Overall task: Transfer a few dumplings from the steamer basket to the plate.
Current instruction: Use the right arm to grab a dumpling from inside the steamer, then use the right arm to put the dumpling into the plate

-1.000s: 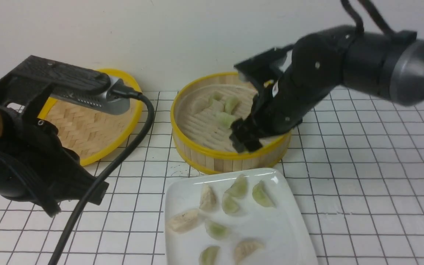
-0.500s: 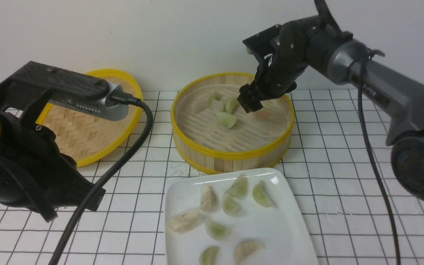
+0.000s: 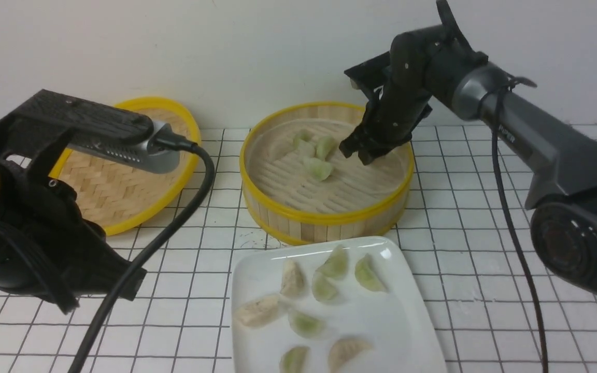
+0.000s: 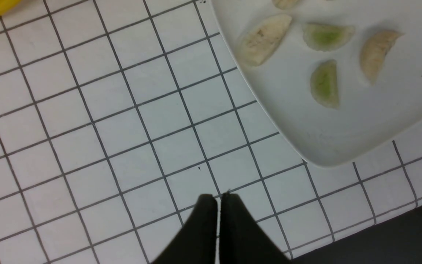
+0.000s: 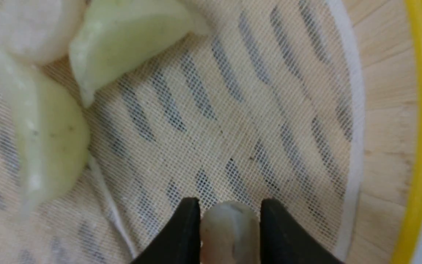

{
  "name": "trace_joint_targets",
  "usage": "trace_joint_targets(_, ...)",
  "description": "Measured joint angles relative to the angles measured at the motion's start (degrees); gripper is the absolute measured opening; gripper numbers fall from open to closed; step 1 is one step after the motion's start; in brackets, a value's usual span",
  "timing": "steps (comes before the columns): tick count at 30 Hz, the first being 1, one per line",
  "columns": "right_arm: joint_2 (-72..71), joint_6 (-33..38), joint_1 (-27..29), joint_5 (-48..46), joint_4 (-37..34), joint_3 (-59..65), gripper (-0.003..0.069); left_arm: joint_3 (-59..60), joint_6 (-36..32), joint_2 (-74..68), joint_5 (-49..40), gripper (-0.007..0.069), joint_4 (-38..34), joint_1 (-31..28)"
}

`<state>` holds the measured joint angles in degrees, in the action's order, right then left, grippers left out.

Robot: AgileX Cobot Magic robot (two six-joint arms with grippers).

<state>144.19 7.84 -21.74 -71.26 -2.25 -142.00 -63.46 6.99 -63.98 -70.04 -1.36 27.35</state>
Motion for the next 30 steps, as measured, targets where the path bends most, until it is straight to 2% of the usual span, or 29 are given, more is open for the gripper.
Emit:
trace_joint_targets(4, -7.0, -3.7, 0.0, -0.3, -3.6, 0.4, 0.0185, 0.0, 0.0, 0.0, 0.0, -0.0006, -1.3, 0.0)
trace_joint_targets(6, -14.2, -4.1, 0.0, -0.3, -7.9, 5.5, 0.0185, 0.0, 0.0, 0.0, -0.1, -0.0006, -2.0, 0.0)
trace_joint_targets(8, -23.3, -4.2, -0.5, 0.0, -11.6, 14.1, 0.0185, 0.0, 0.0, 0.0, -0.2, -0.0006, -2.6, 0.0)
trace_joint_targets(13, -37.4, -4.6, -3.2, -0.1, -14.4, 38.5, 0.0185, 0.0, 0.0, 0.0, -0.3, -0.0006, -4.7, 0.0)
trace_joint_targets(18, -39.7, -4.7, -7.3, 3.3, -14.5, 58.0, 0.0185, 0.0, -0.2, 0.0, -0.2, -0.0006, -6.5, 0.0)
trace_joint_targets(21, -38.2, -4.7, -9.4, 8.6, -14.6, 63.4, 0.0189, 0.0, -0.4, 0.0, -0.1, -0.0006, -7.2, 0.0)
trace_joint_targets(26, -34.9, -4.9, -10.8, 16.2, -14.8, 64.6, 0.0274, 0.0, -0.6, 0.0, 0.8, -0.0006, -7.9, 0.0)
trace_joint_targets(27, -34.0, -4.9, -10.8, 16.9, -15.0, 63.8, 0.0329, 0.0, -0.6, -0.1, 1.3, -0.0006, -7.9, 0.0)
trace_joint_targets(30, -33.7, -5.0, -10.8, 15.8, -14.5, 62.1, 0.0402, 0.0, -0.6, -0.1, 1.2, -0.0006, -7.9, 0.0)
